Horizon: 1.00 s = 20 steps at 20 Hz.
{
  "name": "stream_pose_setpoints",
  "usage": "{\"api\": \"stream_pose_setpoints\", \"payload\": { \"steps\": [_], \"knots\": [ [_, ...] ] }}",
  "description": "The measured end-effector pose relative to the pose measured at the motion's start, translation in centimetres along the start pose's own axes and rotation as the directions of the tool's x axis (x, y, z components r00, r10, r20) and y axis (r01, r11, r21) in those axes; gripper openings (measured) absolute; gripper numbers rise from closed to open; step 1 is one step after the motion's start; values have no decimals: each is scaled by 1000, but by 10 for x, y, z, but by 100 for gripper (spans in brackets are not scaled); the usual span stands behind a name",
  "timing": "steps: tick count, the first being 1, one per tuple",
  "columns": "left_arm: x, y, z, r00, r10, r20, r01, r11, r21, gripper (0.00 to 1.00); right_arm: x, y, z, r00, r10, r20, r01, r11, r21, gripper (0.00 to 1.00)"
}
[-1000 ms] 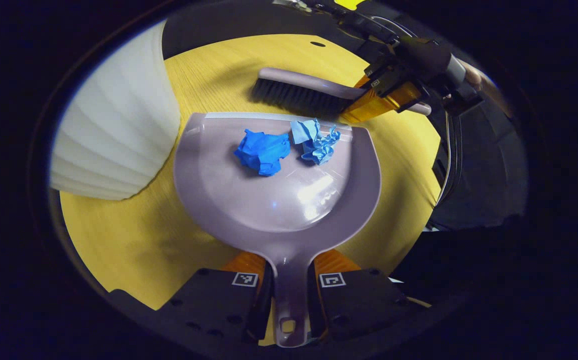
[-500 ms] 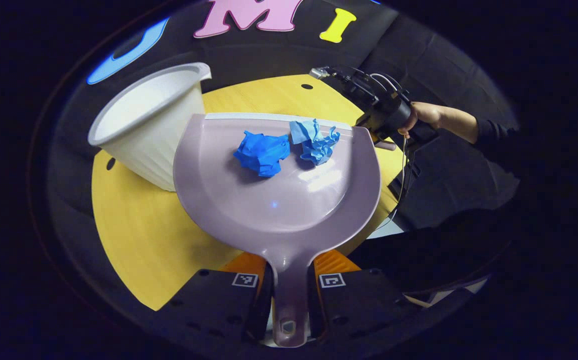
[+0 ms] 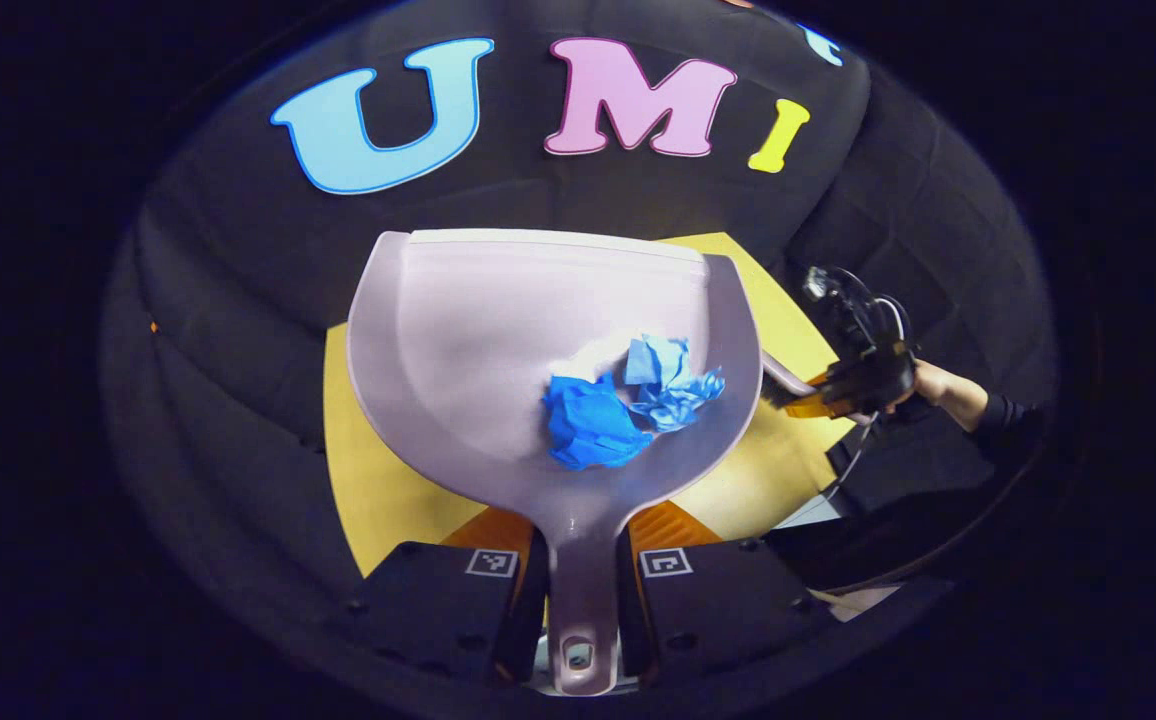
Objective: Pick up the small broom and dustpan from the desktop, sweep the trash into the dustpan with the broom, and then empty the trash into the garbage bin.
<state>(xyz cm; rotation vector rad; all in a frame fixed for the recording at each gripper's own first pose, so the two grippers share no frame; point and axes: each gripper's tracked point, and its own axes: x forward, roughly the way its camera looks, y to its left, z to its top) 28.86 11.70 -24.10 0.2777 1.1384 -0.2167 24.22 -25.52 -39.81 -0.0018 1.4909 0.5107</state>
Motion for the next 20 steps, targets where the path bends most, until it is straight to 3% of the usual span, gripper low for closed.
{"api": "stream_pose_setpoints", "payload": {
  "steps": [4, 7, 10, 13, 14, 17, 20],
  "knots": [
    [40, 8, 47, 976, 175, -128, -149, 970, 189, 28, 1, 3, 2, 1000, -12, 21, 12, 1000, 28, 28],
    [18, -6, 61, 926, 325, -191, -248, 908, 338, 28, 1, 6, 2, 1000, -15, 25, 14, 999, 52, 28],
    [28, -28, 56, 860, 470, -198, -305, 785, 539, 28, 5, 9, 0, 999, -9, 42, 5, 997, 82, 28],
    [41, -42, 47, 790, 583, -188, -297, 634, 714, 28, 9, 14, -3, 998, 9, 68, -17, 993, 114, 28],
    [44, -47, 43, 780, 599, -178, -290, 599, 746, 29, 11, 14, -5, 997, 13, 70, -21, 993, 113, 28],
    [52, -59, 23, 766, 621, -163, -280, 551, 786, 28, 19, 13, -10, 998, 0, 56, -5, 995, 101, 28],
    [49, -64, 27, 776, 617, -132, -309, 554, 773, 28, 19, 17, -12, 999, 23, 48, -29, 991, 129, 28]
  ]
}}
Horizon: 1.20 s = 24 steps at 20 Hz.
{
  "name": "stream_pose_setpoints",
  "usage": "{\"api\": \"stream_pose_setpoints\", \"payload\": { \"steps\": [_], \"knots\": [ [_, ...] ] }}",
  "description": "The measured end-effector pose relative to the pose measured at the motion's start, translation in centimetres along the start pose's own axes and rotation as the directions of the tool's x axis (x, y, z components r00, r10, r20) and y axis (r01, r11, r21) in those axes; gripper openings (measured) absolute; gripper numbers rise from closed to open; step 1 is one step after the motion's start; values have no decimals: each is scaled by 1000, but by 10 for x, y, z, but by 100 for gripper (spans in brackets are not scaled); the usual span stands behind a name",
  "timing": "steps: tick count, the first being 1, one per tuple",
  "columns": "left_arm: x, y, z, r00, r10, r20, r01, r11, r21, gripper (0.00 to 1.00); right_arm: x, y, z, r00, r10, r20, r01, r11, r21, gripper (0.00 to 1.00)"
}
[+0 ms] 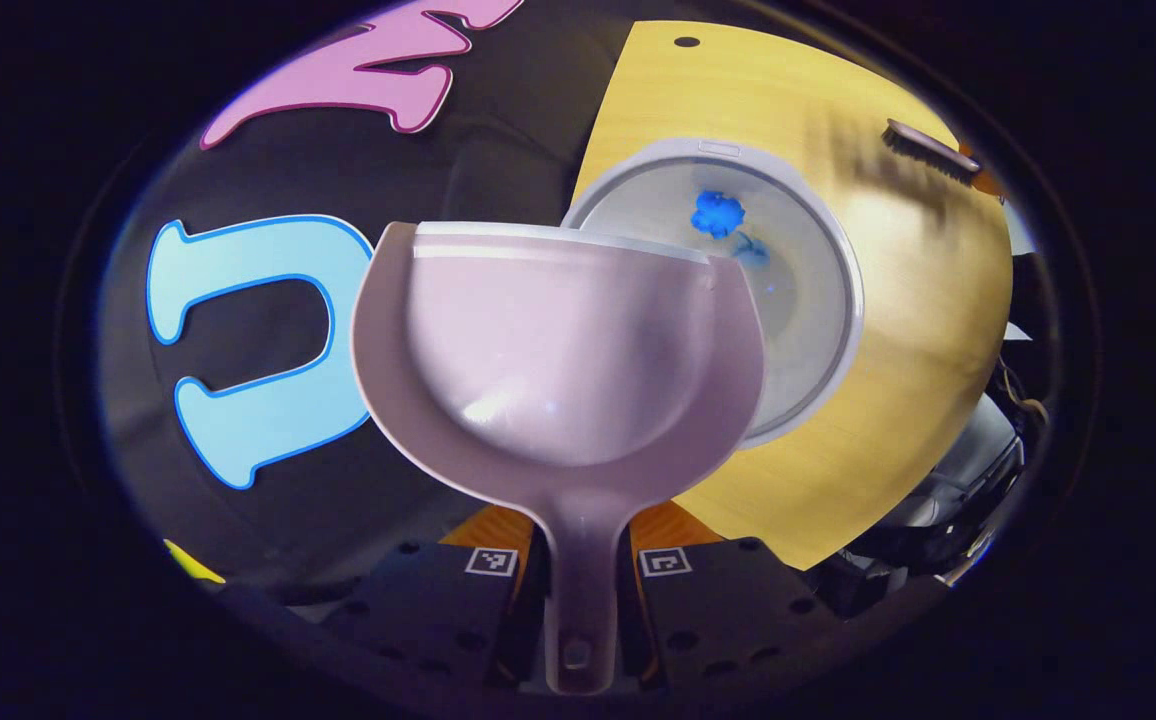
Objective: Pick up the small broom and dustpan from the desktop, sweep the trash into the dustpan with the broom, and then empty the trash into the garbage bin.
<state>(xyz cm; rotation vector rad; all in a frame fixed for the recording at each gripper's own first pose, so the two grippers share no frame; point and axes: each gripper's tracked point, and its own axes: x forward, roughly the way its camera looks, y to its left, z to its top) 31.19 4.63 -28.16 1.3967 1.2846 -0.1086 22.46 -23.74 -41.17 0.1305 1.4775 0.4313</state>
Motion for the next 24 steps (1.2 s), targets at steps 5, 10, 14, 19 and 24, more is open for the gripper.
{"api": "stream_pose_setpoints", "payload": {
  "steps": [5, 10, 14, 19, 24],
  "knots": [
    [-26, 5, -4, 967, 75, 245, 18, 933, -358, 27, -6, -13, 15, 998, -26, 65, 22, 999, 50, 28],
    [-42, -16, 14, 859, 207, 468, 192, 718, -669, 28, -21, -25, 28, 991, -34, 127, 17, 991, 134, 28],
    [-35, -78, 94, 727, 85, 682, 559, 503, -658, 27, -29, -36, 33, 984, -57, 168, 26, 983, 180, 28],
    [8, -136, 185, 708, -91, 700, 669, 407, -623, 28, -29, -59, 28, 979, -119, 165, 94, 984, 151, 28],
    [31, -157, 216, 659, -201, 725, 745, 308, -592, 28, -10, -76, 17, 981, -146, 131, 130, 984, 124, 28]
  ]
}}
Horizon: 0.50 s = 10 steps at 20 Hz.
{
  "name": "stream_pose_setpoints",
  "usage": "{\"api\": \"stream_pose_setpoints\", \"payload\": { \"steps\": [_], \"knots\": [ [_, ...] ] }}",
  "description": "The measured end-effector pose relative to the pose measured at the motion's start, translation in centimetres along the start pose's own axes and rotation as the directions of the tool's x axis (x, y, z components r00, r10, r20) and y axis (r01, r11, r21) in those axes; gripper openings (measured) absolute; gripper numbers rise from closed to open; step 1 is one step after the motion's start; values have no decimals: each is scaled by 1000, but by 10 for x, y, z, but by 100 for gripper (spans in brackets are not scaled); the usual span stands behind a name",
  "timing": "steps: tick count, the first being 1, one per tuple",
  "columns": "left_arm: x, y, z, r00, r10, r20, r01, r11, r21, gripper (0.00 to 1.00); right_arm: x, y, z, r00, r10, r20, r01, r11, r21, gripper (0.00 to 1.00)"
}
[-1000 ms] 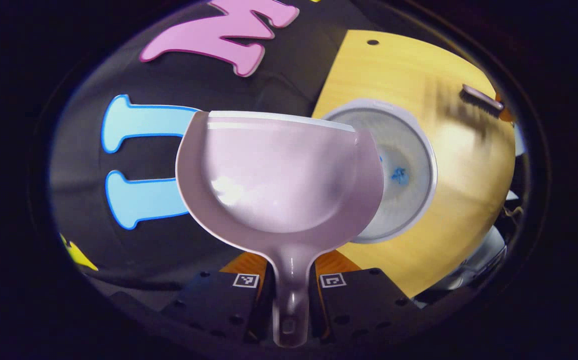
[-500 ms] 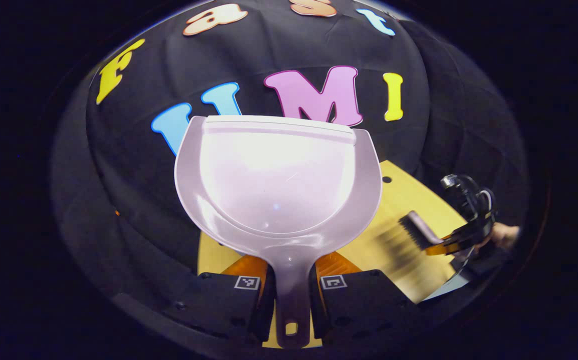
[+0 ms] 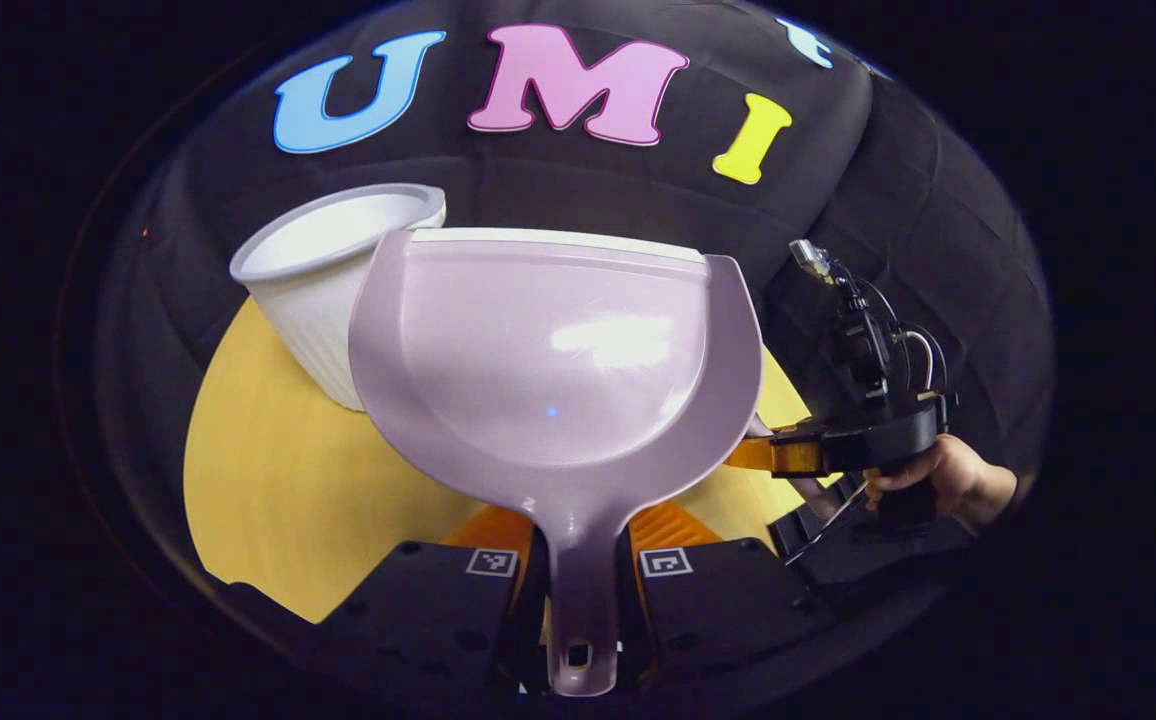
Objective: Pick up the small broom and dustpan from the desktop, sweep the trash into the dustpan with the broom, and then empty the trash into the garbage bin.
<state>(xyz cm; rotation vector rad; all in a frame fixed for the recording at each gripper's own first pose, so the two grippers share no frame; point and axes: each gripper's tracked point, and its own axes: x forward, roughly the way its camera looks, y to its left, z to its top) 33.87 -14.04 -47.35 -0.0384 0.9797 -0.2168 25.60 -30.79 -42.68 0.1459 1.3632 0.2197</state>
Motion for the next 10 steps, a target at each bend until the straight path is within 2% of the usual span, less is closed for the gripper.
{"api": "stream_pose_setpoints", "payload": {
  "steps": [5, 8, 10],
  "knots": [
    [59, 13, -28, 983, 97, -159, -114, 988, -102, 28, 31, 1, -30, 995, -10, -95, 10, 1000, -1, 28],
    [90, 10, -28, 971, 44, -233, -89, 978, -188, 28, 40, -1, -37, 988, -55, -143, 45, 996, -75, 28],
    [98, 3, -32, 962, 36, -270, -100, 969, -226, 28, 42, -2, -38, 984, -56, -170, 44, 996, -71, 28]
  ]
}}
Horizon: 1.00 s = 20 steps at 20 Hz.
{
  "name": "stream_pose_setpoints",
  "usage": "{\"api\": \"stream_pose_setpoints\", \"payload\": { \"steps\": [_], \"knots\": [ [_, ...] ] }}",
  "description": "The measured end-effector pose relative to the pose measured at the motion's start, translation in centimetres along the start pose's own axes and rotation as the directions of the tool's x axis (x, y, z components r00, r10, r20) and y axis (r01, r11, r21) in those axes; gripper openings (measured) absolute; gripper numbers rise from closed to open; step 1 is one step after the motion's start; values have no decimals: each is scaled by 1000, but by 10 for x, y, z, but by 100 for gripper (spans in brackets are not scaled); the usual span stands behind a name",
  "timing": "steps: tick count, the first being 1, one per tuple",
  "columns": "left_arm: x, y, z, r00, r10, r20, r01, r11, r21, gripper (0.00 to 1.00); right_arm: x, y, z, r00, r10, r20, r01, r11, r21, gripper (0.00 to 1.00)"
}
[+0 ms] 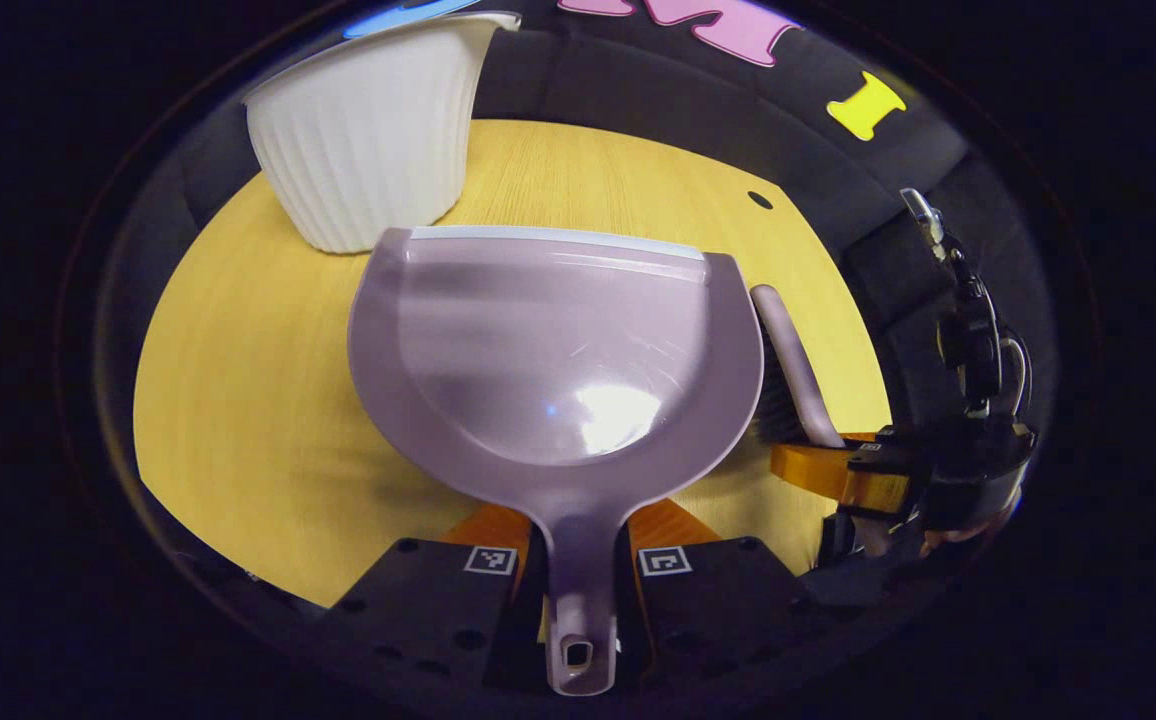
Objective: Pick up the small broom and dustpan from the desktop, sweep the trash into the dustpan with the broom, and then empty the trash into the garbage bin.
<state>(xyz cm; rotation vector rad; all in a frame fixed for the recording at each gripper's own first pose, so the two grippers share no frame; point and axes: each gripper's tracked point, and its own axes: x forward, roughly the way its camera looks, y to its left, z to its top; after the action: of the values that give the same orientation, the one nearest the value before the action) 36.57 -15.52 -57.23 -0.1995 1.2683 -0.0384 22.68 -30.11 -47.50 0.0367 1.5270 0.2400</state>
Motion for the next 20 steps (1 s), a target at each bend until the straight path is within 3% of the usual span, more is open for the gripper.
{"api": "stream_pose_setpoints", "payload": {
  "steps": [4, 10, 15, 16, 17, 18, 20],
  "knots": [
    [10, -8, -10, 998, 49, -48, -49, 999, 11, 28, -2, 0, 0, 999, -53, 0, 53, 999, 7, 28],
    [18, -12, -16, 993, 52, -104, -57, 997, -46, 29, -15, 9, 4, 997, -26, -70, 30, 998, 57, 28],
    [11, -12, -16, 993, 37, -110, -40, 999, -22, 29, -19, 8, -4, 994, -4, -111, 9, 999, 51, 31],
    [9, -12, -15, 994, 41, -101, -43, 999, -18, 35, -22, 9, -5, 995, -2, -104, 7, 999, 44, 36],
    [6, -11, -15, 994, 51, -92, -52, 999, -13, 63, -27, 10, -5, 996, 3, -89, 1, 999, 38, 58],
    [2, -13, -13, 995, 56, -81, -57, 998, -13, 71, -33, 11, -2, 998, 6, -61, -3, 999, 37, 58],
    [-18, -18, -12, 997, 55, -52, -56, 998, -5, 71, -50, 12, 7, 1000, 9, 7, -9, 999, 34, 92]
  ]
}}
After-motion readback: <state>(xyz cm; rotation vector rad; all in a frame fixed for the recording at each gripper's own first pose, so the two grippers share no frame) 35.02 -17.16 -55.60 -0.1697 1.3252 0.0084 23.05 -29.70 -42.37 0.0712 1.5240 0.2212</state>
